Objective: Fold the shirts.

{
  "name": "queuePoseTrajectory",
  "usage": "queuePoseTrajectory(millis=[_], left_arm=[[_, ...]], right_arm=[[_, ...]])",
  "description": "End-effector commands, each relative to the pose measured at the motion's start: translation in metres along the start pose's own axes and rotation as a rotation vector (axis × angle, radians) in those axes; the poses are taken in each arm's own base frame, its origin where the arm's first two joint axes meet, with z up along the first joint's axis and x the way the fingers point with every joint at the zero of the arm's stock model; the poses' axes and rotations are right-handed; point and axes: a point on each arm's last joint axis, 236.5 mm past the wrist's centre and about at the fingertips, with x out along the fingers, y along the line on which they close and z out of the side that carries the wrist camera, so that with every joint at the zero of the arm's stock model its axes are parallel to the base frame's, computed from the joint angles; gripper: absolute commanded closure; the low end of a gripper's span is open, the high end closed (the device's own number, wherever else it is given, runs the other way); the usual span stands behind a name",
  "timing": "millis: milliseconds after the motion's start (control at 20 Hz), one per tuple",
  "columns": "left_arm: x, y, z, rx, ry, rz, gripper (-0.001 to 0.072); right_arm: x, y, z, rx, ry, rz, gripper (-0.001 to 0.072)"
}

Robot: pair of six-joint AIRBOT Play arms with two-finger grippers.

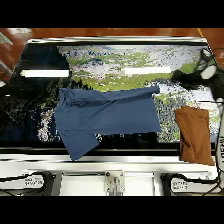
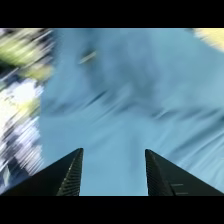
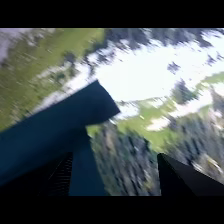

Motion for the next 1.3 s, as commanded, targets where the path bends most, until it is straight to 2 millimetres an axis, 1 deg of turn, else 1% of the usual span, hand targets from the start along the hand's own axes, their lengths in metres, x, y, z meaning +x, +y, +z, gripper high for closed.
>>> queuePoseTrajectory(millis=[0,50,100,150,200,250,300,350,450,650,800,850,900,950,1000,1050,1150,1250], left_arm=[[-0.044,0.063,-0.077,-0.154,0.272,0.067,0.0262],[-0.038,0.069,-0.102,-0.195,0.325,0.042,0.0202],[-0.025,0.068,-0.127,-0.218,0.371,-0.001,0.0123],[-0.009,0.063,-0.149,-0.221,0.404,-0.056,0.0111],[0.004,0.056,-0.164,-0.232,0.42,-0.107,0.0112],[0.016,0.052,-0.173,-0.249,0.416,-0.136,0.0117],[0.027,0.055,-0.181,-0.268,0.41,-0.127,0.0121],[0.035,0.058,-0.185,-0.275,0.397,-0.11,0.0122],[0.048,0.061,-0.182,-0.277,0.355,-0.089,0.0122],[0.067,0.052,-0.166,-0.263,0.292,-0.089,0.0124],[0.084,0.045,-0.167,-0.248,0.301,-0.084,0.0135],[0.089,0.044,-0.17,-0.243,0.314,-0.08,0.0258],[0.093,0.044,-0.171,-0.239,0.32,-0.077,0.035],[0.095,0.044,-0.17,-0.243,0.319,-0.078,0.0465],[0.094,0.043,-0.168,-0.246,0.317,-0.083,0.0608],[0.092,0.042,-0.167,-0.239,0.319,-0.086,0.0664],[0.086,0.036,-0.165,-0.203,0.329,-0.105,0.0664],[0.078,0.028,-0.164,-0.181,0.341,-0.125,0.0664]], right_arm=[[-0.044,-0.072,-0.071,-0.027,0.334,-0.122,0.0075],[-0.048,-0.082,-0.093,-0.007,0.419,-0.108,0.0075],[-0.049,-0.086,-0.114,0.028,0.487,-0.081,0.0075],[-0.046,-0.084,-0.132,0.067,0.535,-0.04,0.0075],[-0.043,-0.077,-0.144,0.099,0.564,0.009,0.0075],[-0.038,-0.068,-0.155,0.12,0.589,0.057,0.0075],[-0.035,-0.06,-0.163,0.129,0.602,0.087,0.0075],[-0.031,-0.054,-0.168,0.134,0.607,0.106,0.0075],[-0.025,-0.05,-0.17,0.125,0.601,0.109,0.0075],[-0.023,-0.051,-0.166,0.126,0.582,0.104,0.0075],[-0.023,-0.051,-0.166,0.128,0.583,0.103,0.0075],[-0.023,-0.051,-0.166,0.13,0.583,0.1,0.0075],[-0.022,-0.054,-0.168,0.128,0.587,0.088,0.0075],[-0.021,-0.059,-0.175,0.125,0.606,0.07,0.0074],[-0.019,-0.064,-0.188,0.134,0.644,0.06,0.0073],[-0.014,-0.064,-0.205,0.165,0.687,0.073,0.0073],[-0.001,-0.056,-0.232,0.221,0.759,0.121,0.0073],[0.016,-0.051,-0.241,0.25,0.777,0.138,0.0074]])
